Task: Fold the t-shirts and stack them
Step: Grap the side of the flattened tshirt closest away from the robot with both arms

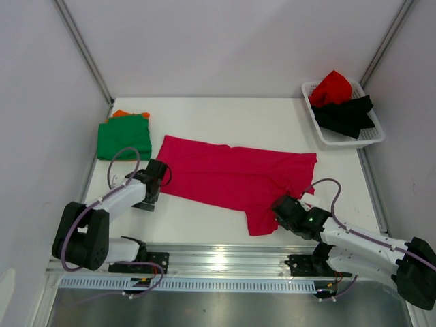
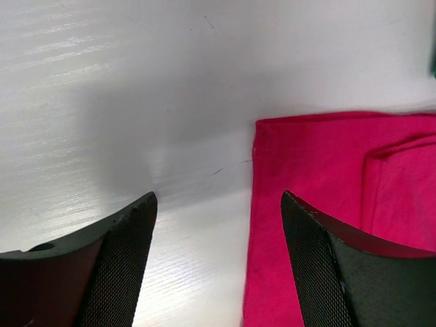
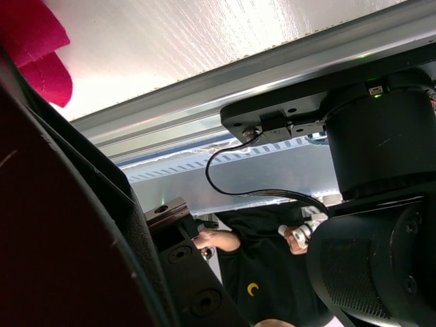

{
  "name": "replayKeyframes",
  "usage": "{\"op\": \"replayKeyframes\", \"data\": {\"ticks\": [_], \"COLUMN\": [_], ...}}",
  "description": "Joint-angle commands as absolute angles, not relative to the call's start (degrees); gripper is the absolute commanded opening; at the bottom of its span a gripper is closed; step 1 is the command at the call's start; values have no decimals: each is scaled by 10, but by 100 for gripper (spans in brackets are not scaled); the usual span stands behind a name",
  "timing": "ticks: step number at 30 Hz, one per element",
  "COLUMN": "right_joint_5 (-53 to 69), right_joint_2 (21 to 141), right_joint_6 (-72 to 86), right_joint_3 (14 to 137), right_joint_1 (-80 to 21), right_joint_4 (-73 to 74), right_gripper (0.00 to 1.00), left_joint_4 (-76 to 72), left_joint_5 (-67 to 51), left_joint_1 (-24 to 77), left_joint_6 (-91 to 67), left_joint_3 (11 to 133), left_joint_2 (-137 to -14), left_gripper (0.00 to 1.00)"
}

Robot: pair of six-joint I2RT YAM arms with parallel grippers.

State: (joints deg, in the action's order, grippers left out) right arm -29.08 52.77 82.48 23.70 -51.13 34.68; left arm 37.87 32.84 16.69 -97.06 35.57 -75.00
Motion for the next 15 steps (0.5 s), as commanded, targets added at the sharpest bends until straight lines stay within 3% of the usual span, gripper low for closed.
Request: {"op": "replayKeyframes", "data": {"ticks": [1,15], "right_joint_5": [-302,-301], "right_joint_2": [510,505], "right_joint_6": [830,829], "right_joint_3": [233,233], "right_joint_1": [-509,-507], "right_joint_4": [359,361], "right_gripper": [0,0], "left_joint_4": [365,358], "left_joint_5": [291,253], "left_joint_1": [143,104], "left_joint_6": [-983,-951], "left_joint_3": [363,425], "left_joint_2": [-766,-831], "left_gripper": [77,75]}}
